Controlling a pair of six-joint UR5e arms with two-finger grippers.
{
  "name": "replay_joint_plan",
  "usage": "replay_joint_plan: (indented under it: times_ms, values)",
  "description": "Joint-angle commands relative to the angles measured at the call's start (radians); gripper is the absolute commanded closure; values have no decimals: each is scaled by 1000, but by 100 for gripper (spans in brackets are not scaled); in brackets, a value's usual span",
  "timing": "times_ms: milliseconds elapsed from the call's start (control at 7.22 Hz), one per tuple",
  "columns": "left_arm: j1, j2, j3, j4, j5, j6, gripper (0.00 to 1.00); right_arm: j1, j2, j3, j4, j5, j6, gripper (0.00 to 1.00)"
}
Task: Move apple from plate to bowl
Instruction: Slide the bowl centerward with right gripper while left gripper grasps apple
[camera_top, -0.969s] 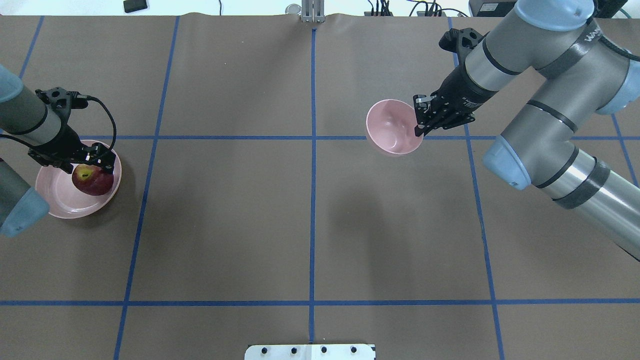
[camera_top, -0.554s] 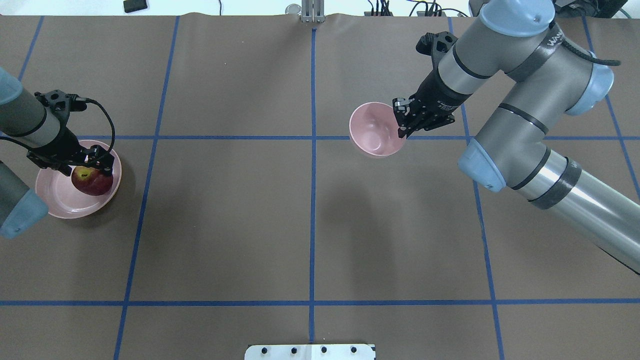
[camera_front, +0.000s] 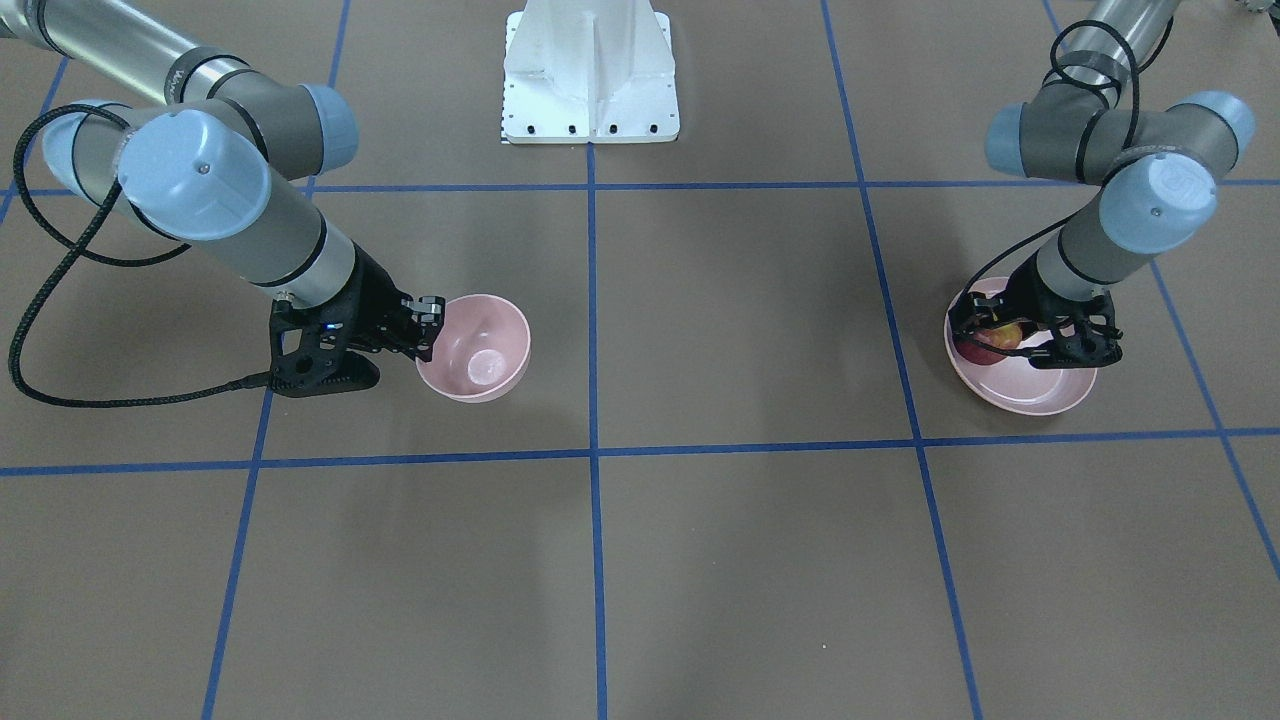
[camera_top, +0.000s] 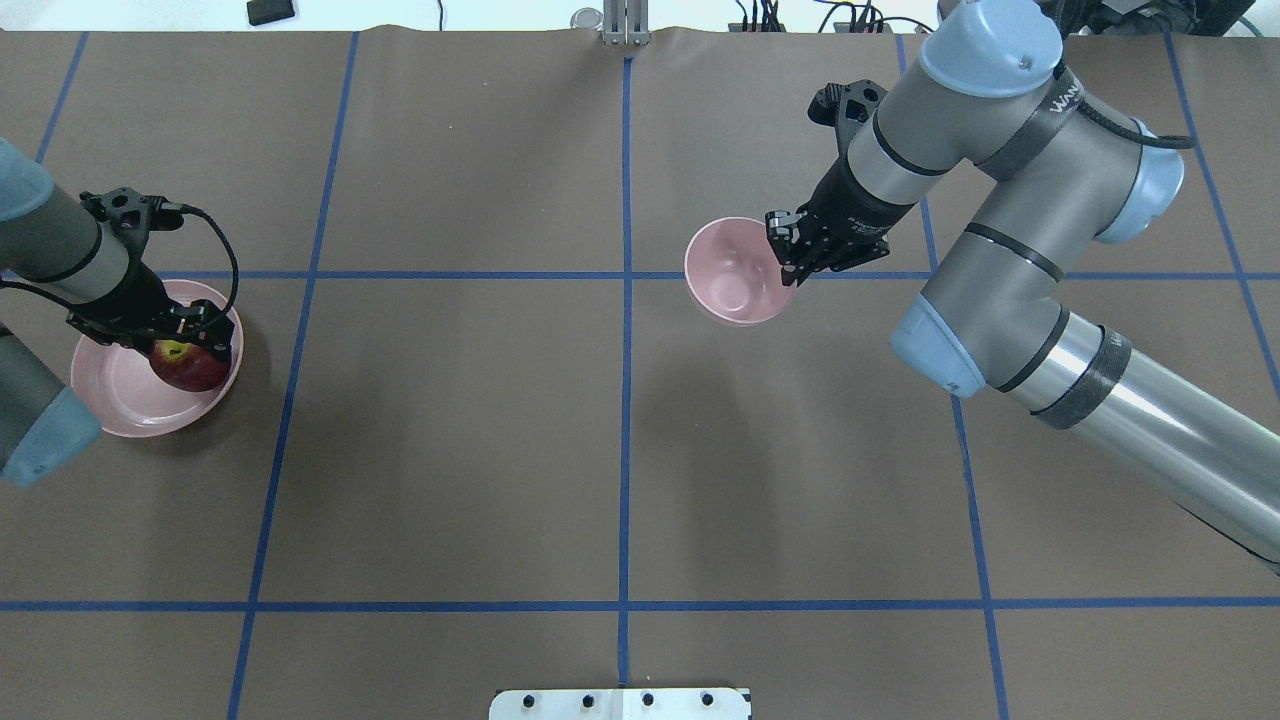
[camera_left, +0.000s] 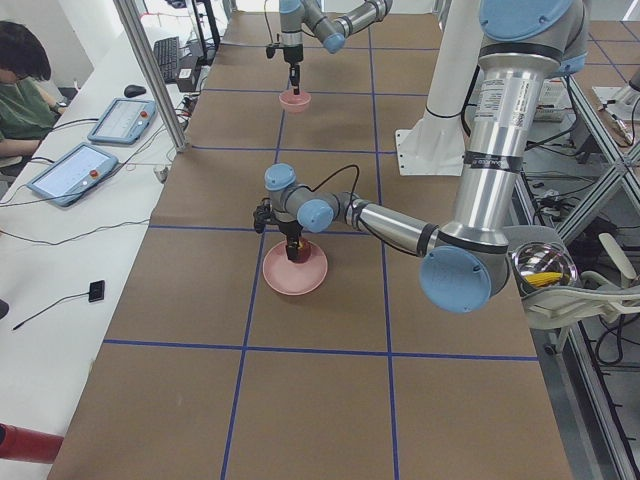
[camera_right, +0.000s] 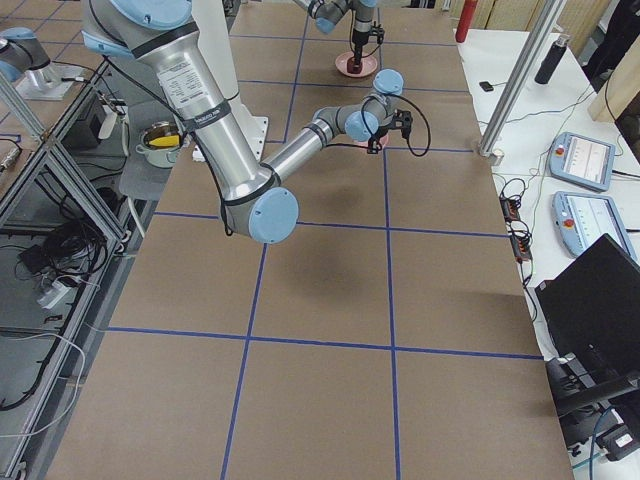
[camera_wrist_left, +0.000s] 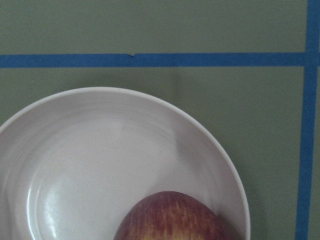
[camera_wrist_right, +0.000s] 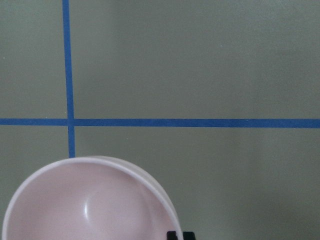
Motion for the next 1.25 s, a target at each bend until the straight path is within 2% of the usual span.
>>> replay_joint_plan:
  times_ms: [0, 138, 277, 415, 554, 831, 1108]
  values:
    - [-6, 14, -27, 10, 2, 10, 97, -13, 23, -19, 0, -10, 1, 100]
    - [-17, 37, -83, 31, -24, 16, 100, -19, 42, -39, 0, -11, 5, 100]
    - [-35, 37, -154, 122, -29, 18, 100, -33, 65, -68, 2, -19, 5, 100]
    - [-40, 11, -229, 239, -29, 18, 100, -54, 76, -77, 2, -42, 5, 100]
    - [-57, -70, -263, 349, -30, 18, 100, -77, 109, -115, 3, -63, 4, 100]
    - [-57, -232, -265, 528, -29, 12, 100, -105, 175, -219, 12, -112, -1, 100]
    - [-54, -255, -257, 544, -35, 4, 100, -115, 243, -318, 32, -140, -3, 100]
